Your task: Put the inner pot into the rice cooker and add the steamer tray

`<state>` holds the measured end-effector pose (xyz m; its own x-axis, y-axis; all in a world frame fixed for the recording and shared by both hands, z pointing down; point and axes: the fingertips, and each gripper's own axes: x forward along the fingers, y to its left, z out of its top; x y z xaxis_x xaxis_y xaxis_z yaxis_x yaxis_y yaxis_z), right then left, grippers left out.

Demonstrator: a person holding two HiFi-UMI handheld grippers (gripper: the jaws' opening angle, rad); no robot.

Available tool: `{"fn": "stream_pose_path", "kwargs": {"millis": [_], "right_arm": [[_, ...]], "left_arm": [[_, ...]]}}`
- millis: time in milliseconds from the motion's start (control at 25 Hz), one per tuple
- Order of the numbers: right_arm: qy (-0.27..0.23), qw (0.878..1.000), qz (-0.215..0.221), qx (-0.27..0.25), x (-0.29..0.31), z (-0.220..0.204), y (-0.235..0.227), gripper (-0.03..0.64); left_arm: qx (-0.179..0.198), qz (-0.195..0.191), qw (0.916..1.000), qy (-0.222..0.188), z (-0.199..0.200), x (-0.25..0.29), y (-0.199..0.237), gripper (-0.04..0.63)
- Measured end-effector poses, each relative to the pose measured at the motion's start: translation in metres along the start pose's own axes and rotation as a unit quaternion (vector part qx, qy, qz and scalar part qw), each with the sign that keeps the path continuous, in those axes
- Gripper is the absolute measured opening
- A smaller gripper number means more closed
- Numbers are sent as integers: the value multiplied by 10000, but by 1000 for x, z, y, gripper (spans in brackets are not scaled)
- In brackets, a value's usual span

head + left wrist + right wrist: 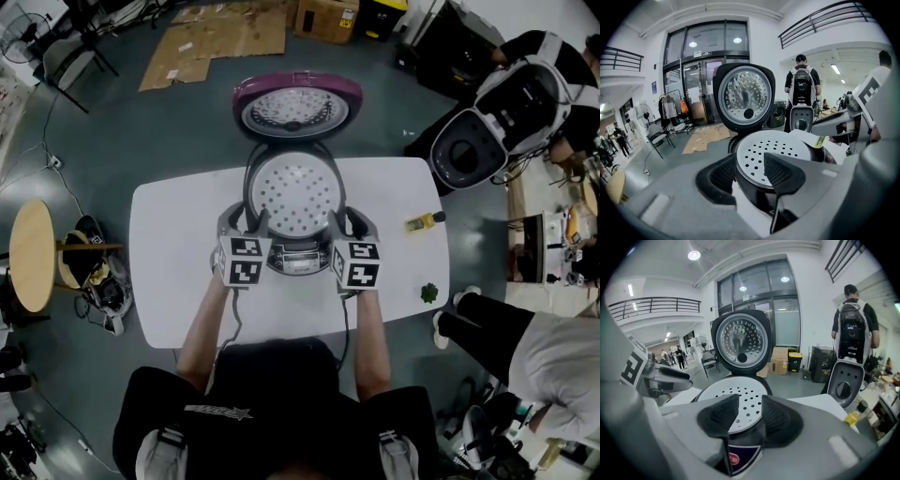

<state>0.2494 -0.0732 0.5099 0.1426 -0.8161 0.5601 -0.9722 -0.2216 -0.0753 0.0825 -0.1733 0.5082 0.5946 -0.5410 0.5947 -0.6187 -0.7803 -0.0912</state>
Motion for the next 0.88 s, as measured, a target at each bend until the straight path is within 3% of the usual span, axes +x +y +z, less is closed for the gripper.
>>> {"fn": "stream_pose_path", "kwargs": {"millis": [440,880], "right_arm": [[-750,9970,-134,-108,-70,29,29,155],[-1415,9898,-129,-143,-126,39,67,153]], "left_arm": [[160,68,9962,-858,34,-69,1,189],[216,143,9863,-1627,38,-131,10,154]]}}
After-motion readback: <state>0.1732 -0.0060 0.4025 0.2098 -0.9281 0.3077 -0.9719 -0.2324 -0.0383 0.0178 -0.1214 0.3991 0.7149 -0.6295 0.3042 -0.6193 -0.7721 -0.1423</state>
